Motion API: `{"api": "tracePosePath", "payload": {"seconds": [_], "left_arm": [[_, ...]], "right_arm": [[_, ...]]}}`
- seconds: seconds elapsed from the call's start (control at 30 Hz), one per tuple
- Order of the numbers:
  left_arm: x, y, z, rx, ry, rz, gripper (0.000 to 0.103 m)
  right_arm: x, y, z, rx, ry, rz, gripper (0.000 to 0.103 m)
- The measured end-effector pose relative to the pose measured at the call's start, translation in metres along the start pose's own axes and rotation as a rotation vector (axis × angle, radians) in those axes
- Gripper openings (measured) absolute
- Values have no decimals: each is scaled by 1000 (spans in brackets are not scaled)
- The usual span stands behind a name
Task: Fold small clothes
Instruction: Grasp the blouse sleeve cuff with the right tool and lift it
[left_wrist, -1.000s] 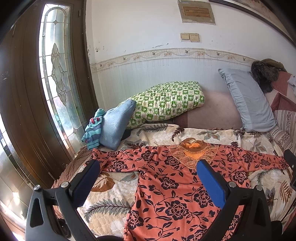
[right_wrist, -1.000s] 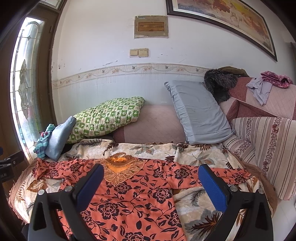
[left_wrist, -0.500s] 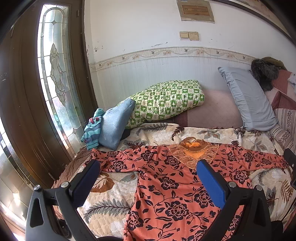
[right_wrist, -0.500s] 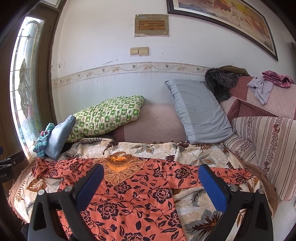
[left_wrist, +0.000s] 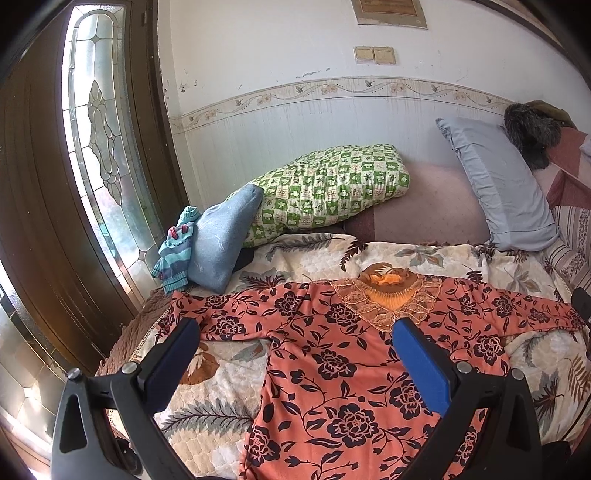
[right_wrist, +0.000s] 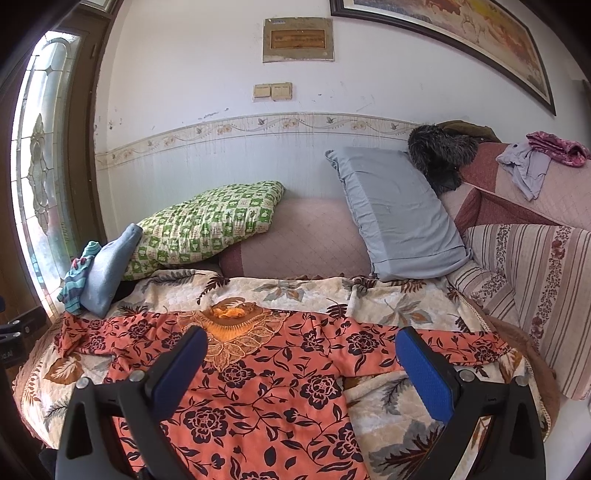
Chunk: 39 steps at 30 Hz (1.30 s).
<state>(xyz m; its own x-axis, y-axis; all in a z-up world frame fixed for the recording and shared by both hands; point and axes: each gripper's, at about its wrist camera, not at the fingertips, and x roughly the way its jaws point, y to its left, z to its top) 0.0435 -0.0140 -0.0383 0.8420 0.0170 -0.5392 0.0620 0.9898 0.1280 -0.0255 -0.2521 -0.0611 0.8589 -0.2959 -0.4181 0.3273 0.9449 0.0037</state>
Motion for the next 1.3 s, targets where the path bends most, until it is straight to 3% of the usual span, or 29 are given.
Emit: {"api": "tracePosePath", "payload": {"seconds": [0.1, 0.2, 0.33, 0.43, 0.57, 0.7, 0.83, 1.03, 1.1, 1.13, 1.17, 1.3], "left_arm": [[24, -5, -2, 2, 32, -37, 103], [74, -16, -7, -18, 144, -124, 103], [157, -38, -24, -69, 305, -192, 103], [207, -53, -37, -107, 370, -165, 103], [242, -65, -44, -135, 363, -138, 103], [256, -71, -54, -113, 332, -138, 103], [270, -78, -61, -33, 341, -119, 103], [276, -74, -61, -28, 330, -106, 103], [278, -70, -61, -36, 337, -102, 103], [279, -68, -61, -45, 340, -102, 103], [279, -65, -60, -53, 341, -100, 103], [272, -50, -56, -91, 312, -88, 103]], "right_arm": [[17, -20, -2, 15, 11, -42, 103], [39, -59, -8, 27, 30, -108, 103], [81, -150, -23, 130, 109, -161, 103], [117, -238, -41, 308, 209, -179, 103], [156, -356, -83, 698, 298, -122, 103], [176, -437, -134, 1104, 257, -82, 99], [198, -473, -159, 1223, 243, -112, 88], [228, -486, -163, 1268, 203, -226, 85], [239, -485, -162, 1254, 251, -299, 69], [242, -485, -163, 1252, 254, -304, 37], [245, -485, -166, 1270, 265, -292, 12], [233, -466, -152, 1243, 200, -307, 11]]}}
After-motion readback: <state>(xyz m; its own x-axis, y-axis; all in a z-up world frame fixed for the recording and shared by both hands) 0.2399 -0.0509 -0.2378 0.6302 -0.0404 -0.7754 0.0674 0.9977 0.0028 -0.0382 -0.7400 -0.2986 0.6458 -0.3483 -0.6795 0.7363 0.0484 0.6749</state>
